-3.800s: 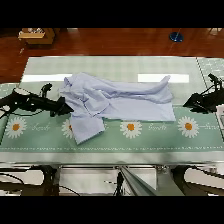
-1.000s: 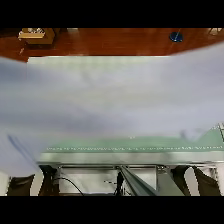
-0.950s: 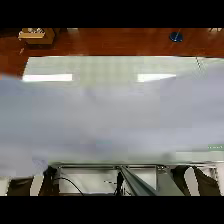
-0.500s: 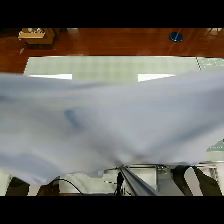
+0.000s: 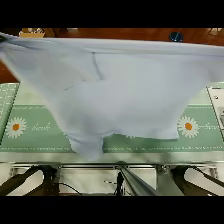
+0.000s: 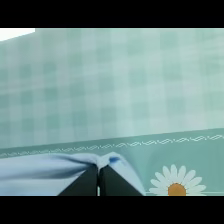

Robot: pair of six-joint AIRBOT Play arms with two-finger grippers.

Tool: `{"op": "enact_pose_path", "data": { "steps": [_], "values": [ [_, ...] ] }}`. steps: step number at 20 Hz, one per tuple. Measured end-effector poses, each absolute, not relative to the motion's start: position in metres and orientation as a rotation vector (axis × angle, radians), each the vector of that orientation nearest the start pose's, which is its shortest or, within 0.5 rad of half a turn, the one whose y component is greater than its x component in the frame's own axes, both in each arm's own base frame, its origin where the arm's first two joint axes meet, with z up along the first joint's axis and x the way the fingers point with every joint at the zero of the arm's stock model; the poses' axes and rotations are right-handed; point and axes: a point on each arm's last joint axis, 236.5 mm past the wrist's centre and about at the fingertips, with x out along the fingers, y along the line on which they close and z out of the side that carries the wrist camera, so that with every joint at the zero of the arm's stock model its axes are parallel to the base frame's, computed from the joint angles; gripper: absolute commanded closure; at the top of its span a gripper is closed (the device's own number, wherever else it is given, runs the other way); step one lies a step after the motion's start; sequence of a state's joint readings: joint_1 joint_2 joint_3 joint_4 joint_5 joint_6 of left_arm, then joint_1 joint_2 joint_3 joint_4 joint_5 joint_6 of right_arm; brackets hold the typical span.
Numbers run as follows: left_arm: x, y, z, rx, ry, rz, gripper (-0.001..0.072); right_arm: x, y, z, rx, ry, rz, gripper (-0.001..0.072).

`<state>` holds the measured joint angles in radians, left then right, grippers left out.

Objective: Fold the shirts.

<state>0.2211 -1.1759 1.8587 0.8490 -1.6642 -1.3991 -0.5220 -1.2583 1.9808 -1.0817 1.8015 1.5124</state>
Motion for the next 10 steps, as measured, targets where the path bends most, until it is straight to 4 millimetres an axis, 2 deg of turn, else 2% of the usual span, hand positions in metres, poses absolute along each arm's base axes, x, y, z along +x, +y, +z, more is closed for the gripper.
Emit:
{"op": "enact_pose_path", "data": {
  "steps": [4,10],
  "values": [
    [0.406,-0.116,0.237,-0.295,0.972,-0.644,0.0677,0.396,-0.062,0.219,0.310,1.075,0.067,0.0692],
    [0.486,-0.125,0.161,-0.340,0.990,-0.591,0.0677,0.485,-0.046,0.149,0.239,1.068,0.070,0.0692]
  ]
}}
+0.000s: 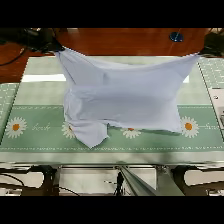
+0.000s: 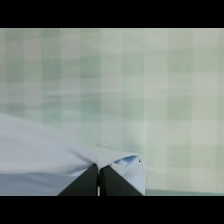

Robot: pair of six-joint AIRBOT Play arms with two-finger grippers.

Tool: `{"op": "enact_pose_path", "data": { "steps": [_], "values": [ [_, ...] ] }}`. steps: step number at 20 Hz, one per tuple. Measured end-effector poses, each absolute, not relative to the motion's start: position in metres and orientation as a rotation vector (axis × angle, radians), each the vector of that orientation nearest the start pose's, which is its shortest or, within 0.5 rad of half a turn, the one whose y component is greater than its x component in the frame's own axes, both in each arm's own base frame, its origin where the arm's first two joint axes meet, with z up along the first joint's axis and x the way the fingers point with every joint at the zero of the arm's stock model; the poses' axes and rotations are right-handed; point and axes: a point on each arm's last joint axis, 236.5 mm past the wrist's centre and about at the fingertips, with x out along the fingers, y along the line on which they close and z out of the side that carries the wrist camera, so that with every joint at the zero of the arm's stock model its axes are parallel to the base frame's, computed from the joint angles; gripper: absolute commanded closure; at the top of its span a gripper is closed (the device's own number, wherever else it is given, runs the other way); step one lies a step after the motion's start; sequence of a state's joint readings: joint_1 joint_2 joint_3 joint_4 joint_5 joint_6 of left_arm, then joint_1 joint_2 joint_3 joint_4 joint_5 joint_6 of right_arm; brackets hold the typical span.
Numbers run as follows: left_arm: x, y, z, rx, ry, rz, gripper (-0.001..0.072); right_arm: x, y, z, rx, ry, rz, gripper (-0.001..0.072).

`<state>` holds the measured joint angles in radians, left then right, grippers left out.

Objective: Fold the shirts.

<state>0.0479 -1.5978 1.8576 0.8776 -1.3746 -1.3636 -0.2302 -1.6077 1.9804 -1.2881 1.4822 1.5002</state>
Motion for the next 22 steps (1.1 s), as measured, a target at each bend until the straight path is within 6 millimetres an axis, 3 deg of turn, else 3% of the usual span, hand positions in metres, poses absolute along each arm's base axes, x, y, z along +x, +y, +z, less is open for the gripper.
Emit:
{"op": "enact_pose_path", "data": {
  "steps": [5,12,18,22],
  "values": [
    [0.540,-0.123,0.109,-0.340,0.943,-0.532,0.0677,0.537,-0.050,0.100,0.237,1.031,0.046,0.0692],
    [0.598,-0.130,0.062,-0.239,0.803,-0.495,0.0677,0.596,-0.065,0.067,0.248,0.890,0.000,0.0692],
    [0.637,-0.126,0.038,-0.179,0.686,-0.422,0.0677,0.616,-0.072,0.017,0.261,0.904,-0.023,0.0692],
    [0.638,-0.128,-0.001,-0.172,0.745,-0.425,0.0676,0.614,-0.068,-0.015,0.293,0.963,-0.016,0.0692]
  ]
}}
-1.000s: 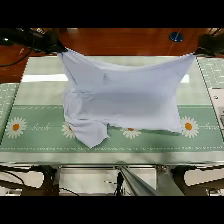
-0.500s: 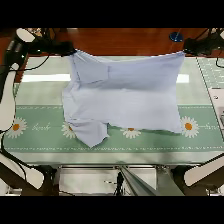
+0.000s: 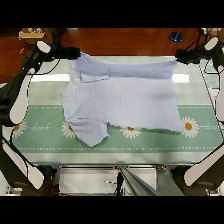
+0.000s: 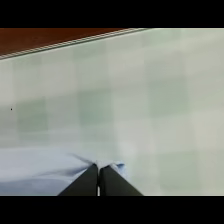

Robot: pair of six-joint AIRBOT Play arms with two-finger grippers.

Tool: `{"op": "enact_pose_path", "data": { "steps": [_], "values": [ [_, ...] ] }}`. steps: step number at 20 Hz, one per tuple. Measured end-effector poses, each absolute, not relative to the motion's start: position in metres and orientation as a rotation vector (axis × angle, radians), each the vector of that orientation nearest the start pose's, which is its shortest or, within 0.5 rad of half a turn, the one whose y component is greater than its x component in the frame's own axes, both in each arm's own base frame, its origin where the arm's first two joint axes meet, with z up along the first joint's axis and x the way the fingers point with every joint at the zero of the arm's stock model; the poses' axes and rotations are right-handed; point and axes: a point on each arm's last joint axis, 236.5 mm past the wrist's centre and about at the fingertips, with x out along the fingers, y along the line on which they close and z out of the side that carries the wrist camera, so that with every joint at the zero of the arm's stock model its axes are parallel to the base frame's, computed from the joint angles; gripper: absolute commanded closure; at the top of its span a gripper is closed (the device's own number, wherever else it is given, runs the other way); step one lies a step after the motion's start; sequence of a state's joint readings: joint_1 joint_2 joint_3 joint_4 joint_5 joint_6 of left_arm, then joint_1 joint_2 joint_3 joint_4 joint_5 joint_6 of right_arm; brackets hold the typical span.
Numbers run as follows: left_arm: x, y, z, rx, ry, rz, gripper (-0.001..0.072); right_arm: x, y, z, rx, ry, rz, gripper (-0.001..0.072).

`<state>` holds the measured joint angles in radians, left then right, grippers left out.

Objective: Fold the shirts.

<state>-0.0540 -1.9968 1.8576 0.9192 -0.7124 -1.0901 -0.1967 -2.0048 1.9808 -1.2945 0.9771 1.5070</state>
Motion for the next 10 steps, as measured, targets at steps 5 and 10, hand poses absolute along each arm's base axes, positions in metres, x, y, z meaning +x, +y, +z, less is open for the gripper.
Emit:
{"op": "enact_pose_path", "data": {
  "steps": [5,10],
  "values": [
    [0.619,-0.127,0.001,-0.172,0.817,-0.471,0.0677,0.596,-0.064,-0.005,0.304,1.019,0.001,0.0692],
    [0.570,-0.125,0.003,-0.225,1.022,-0.516,0.0677,0.553,-0.055,-0.003,0.294,1.189,0.034,0.0692]
  ]
}}
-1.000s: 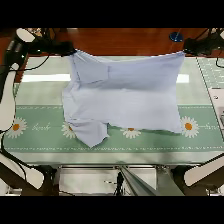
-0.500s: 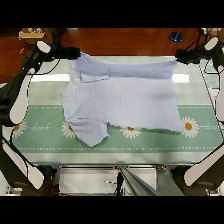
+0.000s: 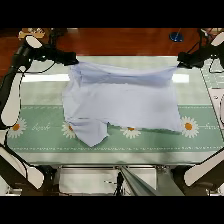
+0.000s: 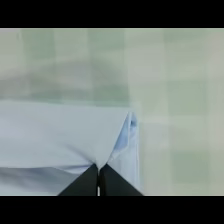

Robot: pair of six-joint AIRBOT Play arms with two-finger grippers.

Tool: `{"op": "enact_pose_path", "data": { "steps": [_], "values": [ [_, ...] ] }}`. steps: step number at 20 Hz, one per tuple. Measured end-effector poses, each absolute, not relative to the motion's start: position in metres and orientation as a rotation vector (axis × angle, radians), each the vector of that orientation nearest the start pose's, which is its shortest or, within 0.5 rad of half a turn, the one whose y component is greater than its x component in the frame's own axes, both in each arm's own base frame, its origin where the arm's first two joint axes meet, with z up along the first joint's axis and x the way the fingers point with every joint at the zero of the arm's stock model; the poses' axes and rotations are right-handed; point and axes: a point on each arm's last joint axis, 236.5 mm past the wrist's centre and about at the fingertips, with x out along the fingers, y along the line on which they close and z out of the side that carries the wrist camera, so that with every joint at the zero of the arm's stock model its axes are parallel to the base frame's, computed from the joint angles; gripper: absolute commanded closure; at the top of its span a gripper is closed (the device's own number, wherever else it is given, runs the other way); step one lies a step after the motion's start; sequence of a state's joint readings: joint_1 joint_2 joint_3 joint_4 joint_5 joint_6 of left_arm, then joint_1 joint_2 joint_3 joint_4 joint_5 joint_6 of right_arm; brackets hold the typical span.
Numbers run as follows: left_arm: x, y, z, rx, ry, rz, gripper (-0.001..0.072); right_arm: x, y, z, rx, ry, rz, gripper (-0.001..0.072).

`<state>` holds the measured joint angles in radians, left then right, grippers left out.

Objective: Fold the shirts.

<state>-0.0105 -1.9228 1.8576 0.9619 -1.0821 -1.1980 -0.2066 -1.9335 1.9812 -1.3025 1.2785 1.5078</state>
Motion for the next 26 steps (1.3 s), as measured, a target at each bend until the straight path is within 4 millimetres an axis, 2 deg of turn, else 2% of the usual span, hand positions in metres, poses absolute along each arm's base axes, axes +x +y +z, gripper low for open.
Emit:
{"op": "enact_pose_path", "data": {
  "steps": [3,4,5,6,9,12,15,18,19,20,21,22,24,26],
  "values": [
    [0.543,-0.124,-0.022,-0.231,1.173,-0.516,0.0654,0.533,-0.045,-0.020,0.292,1.300,0.056,0.0679],
    [0.538,-0.123,-0.028,-0.238,1.205,-0.511,0.0509,0.529,-0.043,-0.025,0.294,1.322,0.063,0.0525],
    [0.534,-0.122,-0.034,-0.244,1.236,-0.505,0.0303,0.526,-0.041,-0.029,0.296,1.345,0.068,0.0336],
    [0.529,-0.120,-0.037,-0.249,1.264,-0.502,0.0245,0.521,-0.040,-0.032,0.294,1.366,0.074,0.0324],
    [0.512,-0.103,-0.029,-0.262,1.329,-0.502,0.0246,0.502,-0.042,-0.022,0.256,1.423,0.114,0.0324],
    [0.480,-0.066,-0.009,-0.288,1.416,-0.502,0.0246,0.476,-0.060,0.007,0.256,1.450,0.121,0.0318],
    [0.440,-0.028,0.007,-0.342,1.472,-0.475,0.0246,0.447,-0.084,0.027,0.311,1.457,0.094,0.0261],
    [0.382,-0.006,0.004,-0.427,1.529,-0.443,0.0244,0.411,-0.100,0.023,0.413,1.494,0.081,0.0255],
    [0.361,-0.004,-0.002,-0.465,1.549,-0.437,0.0237,0.399,-0.103,0.019,0.448,1.503,0.080,0.0255],
    [0.339,-0.004,-0.009,-0.512,1.560,-0.432,0.0175,0.387,-0.103,0.015,0.486,1.506,0.083,0.0255],
    [0.321,-0.005,-0.016,-0.557,1.565,-0.425,0.0150,0.377,-0.103,0.012,0.516,1.503,0.084,0.0254],
    [0.304,-0.008,-0.024,-0.611,1.559,-0.415,0.0150,0.368,-0.103,0.007,0.541,1.497,0.077,0.0255],
    [0.280,-0.012,-0.040,-0.689,1.550,-0.388,0.0151,0.355,-0.105,0.001,0.571,1.468,0.059,0.0255],
    [0.265,-0.021,-0.055,-0.746,1.547,-0.373,0.0150,0.350,-0.105,-0.002,0.589,1.439,0.050,0.0255]
  ]
}}
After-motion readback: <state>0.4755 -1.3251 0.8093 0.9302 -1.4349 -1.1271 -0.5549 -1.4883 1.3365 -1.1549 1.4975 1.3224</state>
